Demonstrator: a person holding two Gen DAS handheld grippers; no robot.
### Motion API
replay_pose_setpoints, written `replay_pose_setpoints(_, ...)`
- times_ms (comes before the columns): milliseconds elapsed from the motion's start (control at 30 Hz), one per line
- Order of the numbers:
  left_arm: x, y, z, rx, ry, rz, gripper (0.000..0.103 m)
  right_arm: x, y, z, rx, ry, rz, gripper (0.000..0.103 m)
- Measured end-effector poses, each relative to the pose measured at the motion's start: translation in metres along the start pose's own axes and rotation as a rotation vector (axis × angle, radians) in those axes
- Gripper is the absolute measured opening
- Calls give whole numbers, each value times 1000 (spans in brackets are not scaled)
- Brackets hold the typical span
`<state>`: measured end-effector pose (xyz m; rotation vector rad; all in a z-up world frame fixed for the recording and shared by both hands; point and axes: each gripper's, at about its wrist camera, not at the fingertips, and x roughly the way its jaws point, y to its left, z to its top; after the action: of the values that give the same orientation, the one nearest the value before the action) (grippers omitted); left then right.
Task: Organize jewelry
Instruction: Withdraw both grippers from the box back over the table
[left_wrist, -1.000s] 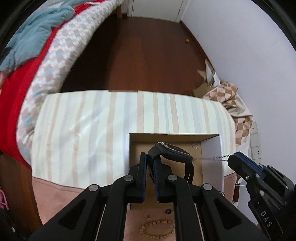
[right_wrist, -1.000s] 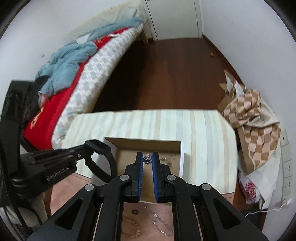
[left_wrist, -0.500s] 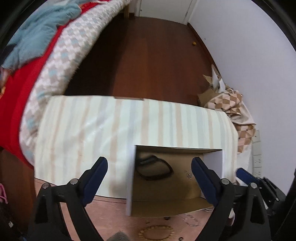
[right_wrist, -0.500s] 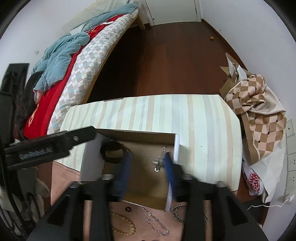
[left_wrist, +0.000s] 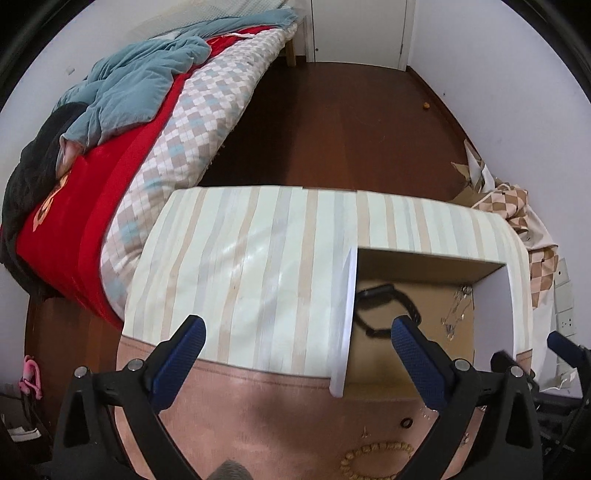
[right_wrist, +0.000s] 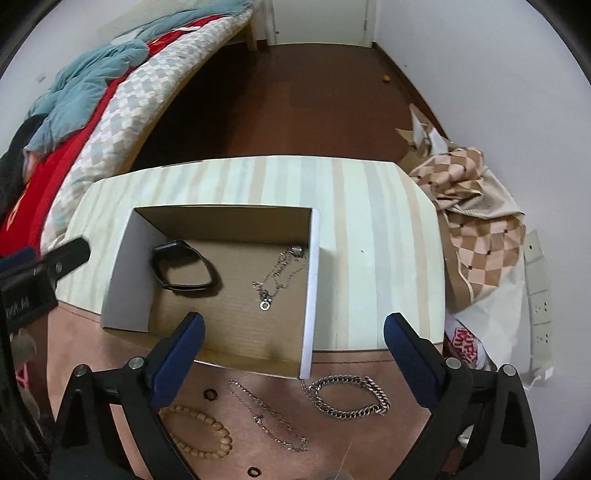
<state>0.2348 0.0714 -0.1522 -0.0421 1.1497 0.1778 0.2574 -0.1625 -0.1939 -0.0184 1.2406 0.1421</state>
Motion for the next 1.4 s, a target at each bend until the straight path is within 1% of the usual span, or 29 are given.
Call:
replay_pose_setpoints(167, -9, -1, -10, 4, -14, 2, 103, -7, 1, -6, 7, -13, -35, 99)
replay_pose_setpoints(400, -41, -4, -22, 3, -68, 8, 103, -33, -5, -15, 25, -57, -67, 99)
replay_pose_setpoints(500, -62, -4, -28, -5, -102, 8, 102, -54, -6, -20, 20, -95, -81, 99)
replay_pose_setpoints(800, -129, -3, -49, -4, -202, -27, 102, -128, -6, -48, 21, -212, -98, 99)
replay_pose_setpoints(933, -150, 0, -58, -6, -226, -43, 103, -162, -5, -61, 25, -274, -106, 99)
replay_pose_setpoints(1133, -179, 3, -74, -4, -262, -55, 103, -203, -3, -79, 25, -339, -114, 99)
replay_pose_setpoints(1267, -194, 4, -83, -9, -276, -65, 103, -222, -3, -89, 22, -372, -122, 99)
replay_pose_setpoints(1400, -203, 4, -90, -21, -280, -62, 102, -237, -4, -99, 34, -396, -102, 99)
